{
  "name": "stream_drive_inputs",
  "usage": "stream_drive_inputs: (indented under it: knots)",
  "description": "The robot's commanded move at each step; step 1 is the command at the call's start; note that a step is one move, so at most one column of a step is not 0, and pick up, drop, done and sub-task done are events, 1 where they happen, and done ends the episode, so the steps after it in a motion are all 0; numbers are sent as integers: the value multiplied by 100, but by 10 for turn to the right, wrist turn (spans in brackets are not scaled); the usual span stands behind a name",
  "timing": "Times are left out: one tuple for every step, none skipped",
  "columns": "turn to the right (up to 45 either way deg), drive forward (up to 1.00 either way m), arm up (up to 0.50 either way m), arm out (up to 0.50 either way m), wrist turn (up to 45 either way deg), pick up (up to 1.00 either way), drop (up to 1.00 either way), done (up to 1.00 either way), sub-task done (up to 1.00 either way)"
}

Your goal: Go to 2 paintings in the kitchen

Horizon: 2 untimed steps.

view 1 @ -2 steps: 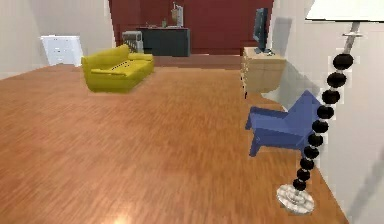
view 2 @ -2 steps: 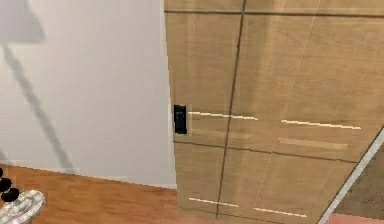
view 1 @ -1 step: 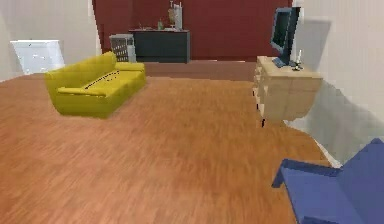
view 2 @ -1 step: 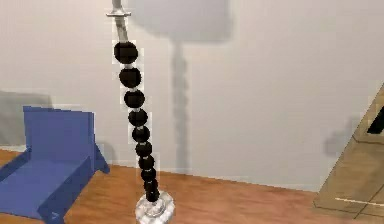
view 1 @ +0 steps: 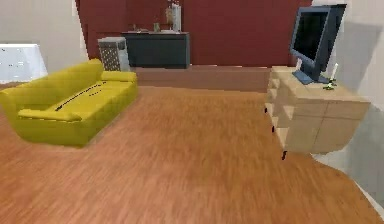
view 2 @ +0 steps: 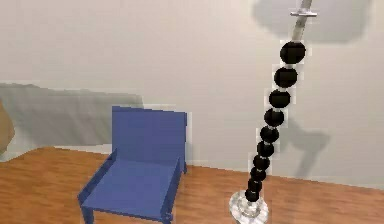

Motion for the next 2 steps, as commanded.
stream_drive_inputs:
  knots:
    - [60, 0, 0, 0, 0, 0, 0, 0, 0]
    - [0, 100, 0, 0, 0, 0, 0, 0, 0]
